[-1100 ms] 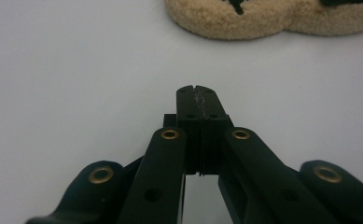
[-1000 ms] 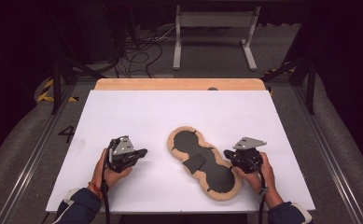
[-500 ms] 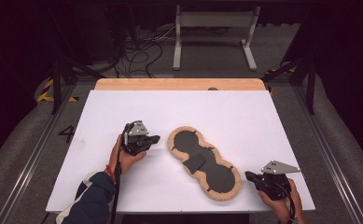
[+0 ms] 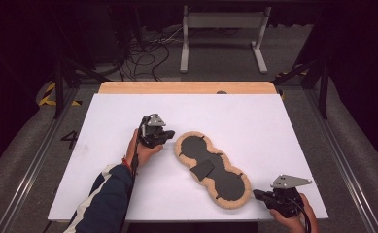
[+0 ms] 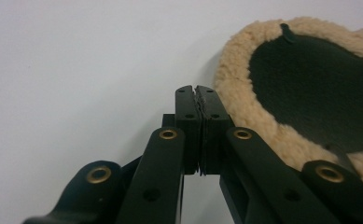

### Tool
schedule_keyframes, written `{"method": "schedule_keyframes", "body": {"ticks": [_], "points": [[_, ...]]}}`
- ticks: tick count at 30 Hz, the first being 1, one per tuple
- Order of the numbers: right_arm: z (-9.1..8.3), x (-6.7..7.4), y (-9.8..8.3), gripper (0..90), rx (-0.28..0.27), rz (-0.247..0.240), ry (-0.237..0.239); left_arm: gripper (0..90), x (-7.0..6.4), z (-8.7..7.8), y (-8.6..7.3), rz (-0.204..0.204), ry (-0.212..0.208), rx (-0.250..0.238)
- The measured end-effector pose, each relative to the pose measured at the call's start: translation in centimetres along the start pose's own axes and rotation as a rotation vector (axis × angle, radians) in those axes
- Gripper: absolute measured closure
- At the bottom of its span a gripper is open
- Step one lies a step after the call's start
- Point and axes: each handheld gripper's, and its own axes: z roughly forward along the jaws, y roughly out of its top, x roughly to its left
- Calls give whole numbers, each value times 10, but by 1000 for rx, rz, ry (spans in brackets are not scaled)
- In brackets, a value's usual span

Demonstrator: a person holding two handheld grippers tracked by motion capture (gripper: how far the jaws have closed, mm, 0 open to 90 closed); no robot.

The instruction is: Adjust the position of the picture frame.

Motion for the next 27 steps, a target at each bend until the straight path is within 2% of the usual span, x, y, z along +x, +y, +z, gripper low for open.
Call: {"method": "schedule_keyframes", "body": {"ticks": [2,4,6,7,9,12,15,18,20,25,27], "points": [[3,2,-2,900,3,-10,17,885,0,7,2,6,14,13],[4,6,0,900,-2,-27,24,871,-1,15,1,18,18,45],[7,9,1,900,-2,-45,-3,840,-2,21,0,31,14,69],[7,8,1,900,-7,-37,-2,837,-2,22,0,24,-4,66],[8,6,0,900,-19,-14,1,836,-3,23,1,58,-9,73],[11,6,3,900,-24,-6,-27,871,-4,22,2,90,-19,89],[12,7,4,900,-26,-12,-46,879,-1,20,1,87,-36,89],[14,8,6,900,-29,1,-65,889,4,17,-3,77,-69,83],[17,8,10,900,-29,2,-80,896,7,13,-4,87,-67,94],[27,7,21,900,-31,11,-113,896,15,0,-12,51,-85,120],[30,6,24,900,-34,23,-124,897,16,-5,-16,56,-86,125]]}}
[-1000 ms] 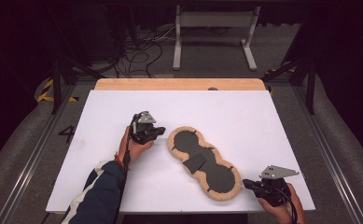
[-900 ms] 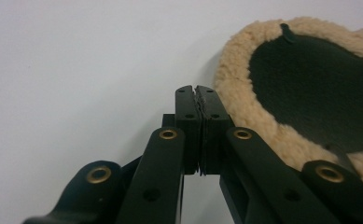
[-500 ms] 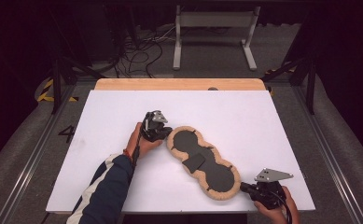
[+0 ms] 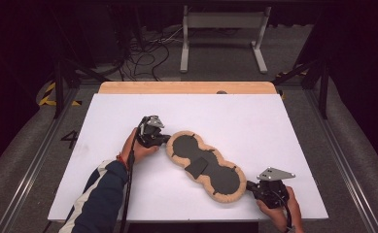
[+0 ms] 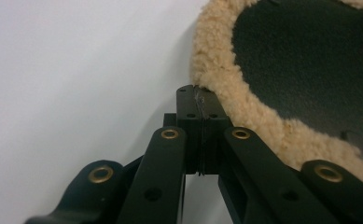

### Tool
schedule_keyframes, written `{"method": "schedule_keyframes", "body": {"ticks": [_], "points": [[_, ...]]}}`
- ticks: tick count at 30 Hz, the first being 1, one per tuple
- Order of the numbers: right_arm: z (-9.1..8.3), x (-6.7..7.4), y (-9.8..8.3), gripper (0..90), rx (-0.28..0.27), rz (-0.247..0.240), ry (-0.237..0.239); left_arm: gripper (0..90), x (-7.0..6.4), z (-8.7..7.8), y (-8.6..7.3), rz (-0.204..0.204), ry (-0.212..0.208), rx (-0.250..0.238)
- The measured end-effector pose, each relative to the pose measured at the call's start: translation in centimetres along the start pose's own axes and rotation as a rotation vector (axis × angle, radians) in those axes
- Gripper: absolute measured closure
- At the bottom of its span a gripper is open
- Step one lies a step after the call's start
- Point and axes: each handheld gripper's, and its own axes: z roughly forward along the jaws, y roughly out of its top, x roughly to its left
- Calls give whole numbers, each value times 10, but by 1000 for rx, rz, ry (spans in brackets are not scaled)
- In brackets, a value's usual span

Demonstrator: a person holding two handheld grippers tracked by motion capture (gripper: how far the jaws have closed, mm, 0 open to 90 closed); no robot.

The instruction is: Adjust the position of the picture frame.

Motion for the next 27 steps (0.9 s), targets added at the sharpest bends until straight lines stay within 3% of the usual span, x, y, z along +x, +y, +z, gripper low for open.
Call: {"method": "schedule_keyframes", "body": {"ticks": [5,7,10,15,16,17,19,21,24,27], "points": [[6,-2,4,900,-24,10,-47,900,-8,-7,-11,7,5,-8],[9,-2,6,900,-30,11,-45,900,-10,-8,-12,15,10,-10],[16,0,13,900,-29,-2,-73,899,-13,-10,-12,28,48,6],[10,-5,13,900,-31,-23,-51,809,-11,-12,-12,19,67,-14],[4,-7,10,900,-25,-13,-37,788,-8,-11,-11,2,100,-30],[4,-7,10,900,-25,-13,-37,778,-8,-11,-11,2,100,-30],[-1,-7,5,900,-21,-5,-19,777,-4,-11,-9,-50,89,-79],[-7,-6,-1,900,-22,-4,16,766,-5,-9,-5,-60,110,-104],[-17,3,-6,900,-13,-27,86,761,-9,-1,3,-39,134,-92],[-21,13,-11,900,7,-67,139,728,-3,5,9,-95,152,-94]]}}
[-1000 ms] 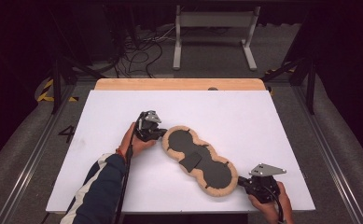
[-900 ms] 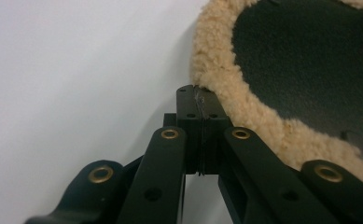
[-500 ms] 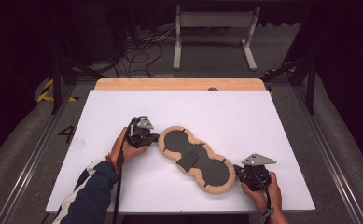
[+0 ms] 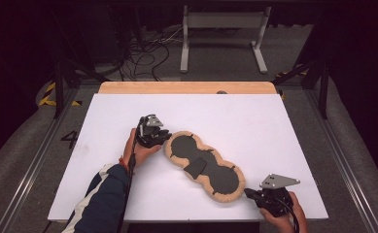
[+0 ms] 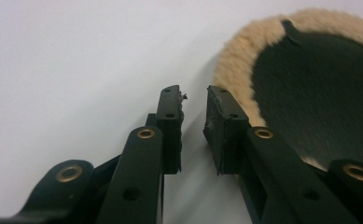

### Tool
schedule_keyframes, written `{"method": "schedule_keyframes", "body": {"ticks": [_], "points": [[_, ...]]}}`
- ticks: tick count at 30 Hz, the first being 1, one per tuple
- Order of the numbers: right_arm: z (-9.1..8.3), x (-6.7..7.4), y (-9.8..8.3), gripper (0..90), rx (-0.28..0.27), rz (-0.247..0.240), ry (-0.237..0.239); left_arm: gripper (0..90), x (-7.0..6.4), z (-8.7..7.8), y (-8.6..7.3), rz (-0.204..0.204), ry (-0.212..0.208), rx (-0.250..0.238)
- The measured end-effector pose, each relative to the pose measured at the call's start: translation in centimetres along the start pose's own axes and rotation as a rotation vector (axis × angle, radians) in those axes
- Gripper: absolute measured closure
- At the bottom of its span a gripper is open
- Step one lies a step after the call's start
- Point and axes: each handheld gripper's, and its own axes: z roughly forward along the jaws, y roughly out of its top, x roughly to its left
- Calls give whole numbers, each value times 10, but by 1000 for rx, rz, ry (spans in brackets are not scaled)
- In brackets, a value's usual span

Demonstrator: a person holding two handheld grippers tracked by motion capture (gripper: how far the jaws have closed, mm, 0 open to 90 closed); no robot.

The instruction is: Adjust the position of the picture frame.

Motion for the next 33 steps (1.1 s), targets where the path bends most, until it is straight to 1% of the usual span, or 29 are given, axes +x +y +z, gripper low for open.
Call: {"method": "schedule_keyframes", "body": {"ticks": [2,3,4,5,6,7,8,9,11,12,13,14,15,16,17,18,19,21,24,25,26,27,29,30,31,32,33], "points": [[1,6,-2,900,18,-18,32,705,2,3,3,6,7,16],[2,9,-3,900,23,-29,38,690,3,7,5,-11,13,35],[4,11,-2,900,28,-43,36,667,4,9,6,-18,18,39],[6,12,-1,900,29,-46,31,665,4,11,8,-19,6,39],[8,12,0,900,33,-41,26,673,3,13,8,-1,4,43],[9,11,0,900,34,-36,28,700,1,13,9,-7,2,47],[9,11,0,900,33,-35,29,722,1,14,9,2,-6,46],[9,11,-1,900,30,-34,25,743,2,13,8,4,-25,59],[9,11,-1,900,32,-35,4,777,3,13,7,12,-32,66],[9,11,0,900,32,-41,-6,822,3,12,7,28,-56,77],[9,11,0,900,32,-41,-6,840,3,12,7,28,-56,77],[10,8,0,900,31,-39,-10,844,3,10,6,40,-59,90],[10,8,0,900,31,-39,-10,859,3,10,6,40,-59,90],[10,5,1,900,30,-39,-16,872,3,9,5,35,-65,88],[10,5,1,900,30,-39,-16,872,4,8,4,31,-77,87],[11,3,3,900,38,-59,-37,873,6,6,1,20,-88,83],[11,3,3,900,38,-59,-37,878,6,6,1,20,-88,83],[13,-2,5,900,36,-52,-48,885,8,2,-4,27,-97,75],[15,-11,9,900,33,-59,-46,885,12,-6,-12,31,-122,73],[16,-13,10,900,32,-59,-47,884,13,-9,-15,30,-128,70],[17,-15,12,900,32,-57,-48,884,14,-11,-18,20,-134,65],[19,-17,13,900,28,-68,-52,884,14,-13,-20,22,-133,64],[21,-20,15,900,27,-78,-56,884,14,-18,-25,32,-127,63],[22,-22,17,900,27,-77,-59,885,13,-23,-29,30,-127,67],[24,-24,19,900,25,-81,-73,887,13,-25,-31,38,-128,67],[25,-25,21,900,25,-84,-76,886,12,-28,-34,32,-128,67],[26,-27,23,900,30,-84,-83,887,10,-30,-36,41,-114,64]]}}
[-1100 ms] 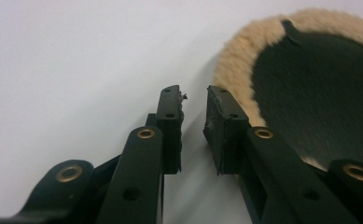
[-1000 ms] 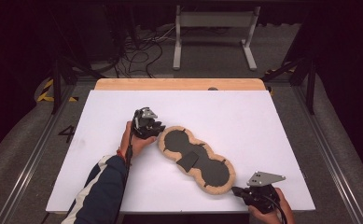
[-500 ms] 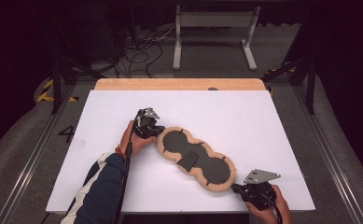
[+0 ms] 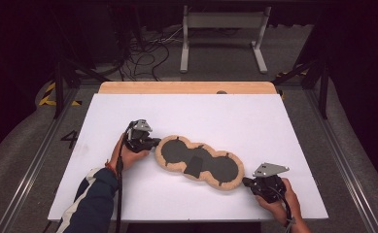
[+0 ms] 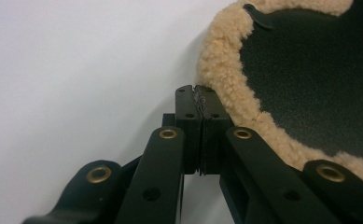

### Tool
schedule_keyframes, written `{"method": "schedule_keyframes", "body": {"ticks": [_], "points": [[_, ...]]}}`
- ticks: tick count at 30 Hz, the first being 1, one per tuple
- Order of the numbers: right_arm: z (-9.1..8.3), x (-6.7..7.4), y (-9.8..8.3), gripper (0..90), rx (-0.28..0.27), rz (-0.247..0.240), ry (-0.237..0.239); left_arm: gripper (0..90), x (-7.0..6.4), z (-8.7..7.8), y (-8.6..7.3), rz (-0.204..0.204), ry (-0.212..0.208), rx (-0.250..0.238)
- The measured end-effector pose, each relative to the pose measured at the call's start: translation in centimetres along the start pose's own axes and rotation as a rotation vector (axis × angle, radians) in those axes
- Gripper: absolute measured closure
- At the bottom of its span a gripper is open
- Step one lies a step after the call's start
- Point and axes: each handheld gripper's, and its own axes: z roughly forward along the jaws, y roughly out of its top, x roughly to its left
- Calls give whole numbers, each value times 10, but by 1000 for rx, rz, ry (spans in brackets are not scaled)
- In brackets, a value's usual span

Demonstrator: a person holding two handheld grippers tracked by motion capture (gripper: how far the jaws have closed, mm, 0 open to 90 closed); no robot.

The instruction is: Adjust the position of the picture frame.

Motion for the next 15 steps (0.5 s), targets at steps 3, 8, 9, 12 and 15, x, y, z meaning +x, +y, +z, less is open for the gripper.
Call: {"method": "schedule_keyframes", "body": {"ticks": [3,8,9,12,15], "points": [[3,-4,5,900,5,-15,-11,899,-7,-3,-3,17,43,-2],[8,-12,8,900,-2,-8,-8,899,-14,-10,-10,5,67,12],[9,-13,10,900,-3,-8,-12,898,-13,-12,-11,-5,59,10],[12,-15,14,900,3,-19,-26,899,-15,-14,-15,0,67,11],[15,-19,18,900,4,-15,-32,899,-15,-17,-18,-4,62,12]]}}
